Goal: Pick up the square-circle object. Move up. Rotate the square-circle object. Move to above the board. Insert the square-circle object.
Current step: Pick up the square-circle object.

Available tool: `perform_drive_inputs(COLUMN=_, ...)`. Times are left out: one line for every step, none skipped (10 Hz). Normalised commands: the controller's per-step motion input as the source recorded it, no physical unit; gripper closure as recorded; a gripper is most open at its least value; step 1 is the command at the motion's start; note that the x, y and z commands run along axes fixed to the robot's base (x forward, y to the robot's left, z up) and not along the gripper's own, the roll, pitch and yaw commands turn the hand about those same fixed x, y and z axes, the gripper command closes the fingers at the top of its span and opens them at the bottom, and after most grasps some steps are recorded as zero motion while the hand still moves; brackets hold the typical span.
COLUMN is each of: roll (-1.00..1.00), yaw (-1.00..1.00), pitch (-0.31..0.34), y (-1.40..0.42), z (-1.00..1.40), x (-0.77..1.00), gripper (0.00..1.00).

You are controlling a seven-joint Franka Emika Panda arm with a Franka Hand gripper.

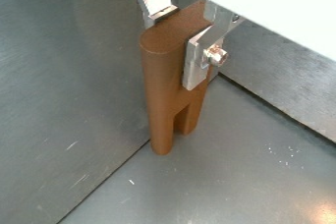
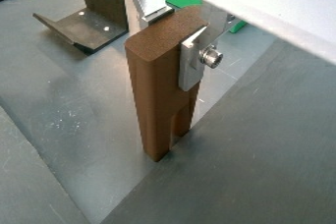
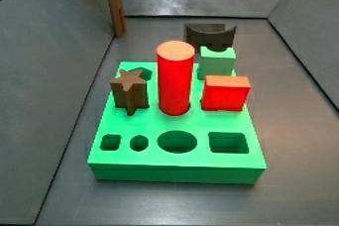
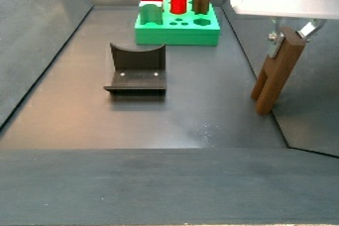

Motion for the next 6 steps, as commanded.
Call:
perform_drive_inputs(roll=0.00, yaw=0.00, pitch=0.000, y=0.00, z=0.00, x=0.00, gripper=1.00)
perform_drive_inputs(roll=0.00, yaw=0.00, pitch=0.000, y=0.00, z=0.00, x=0.00, gripper=1.00)
perform_drive_inputs(roll=0.00, yaw=0.00, pitch=0.000, y=0.00, z=0.00, x=0.00, gripper=1.00)
perform_drive_inputs(roll=0.00, yaw=0.00, pitch=0.000, y=0.00, z=0.00, x=0.00, gripper=1.00)
perform_drive_inputs(roll=0.00, yaw=0.00, pitch=0.000, y=0.00, z=0.00, x=0.00, gripper=1.00)
perform_drive_inputs(roll=0.00, yaw=0.00, pitch=0.000, y=0.00, z=0.00, x=0.00, gripper=1.00)
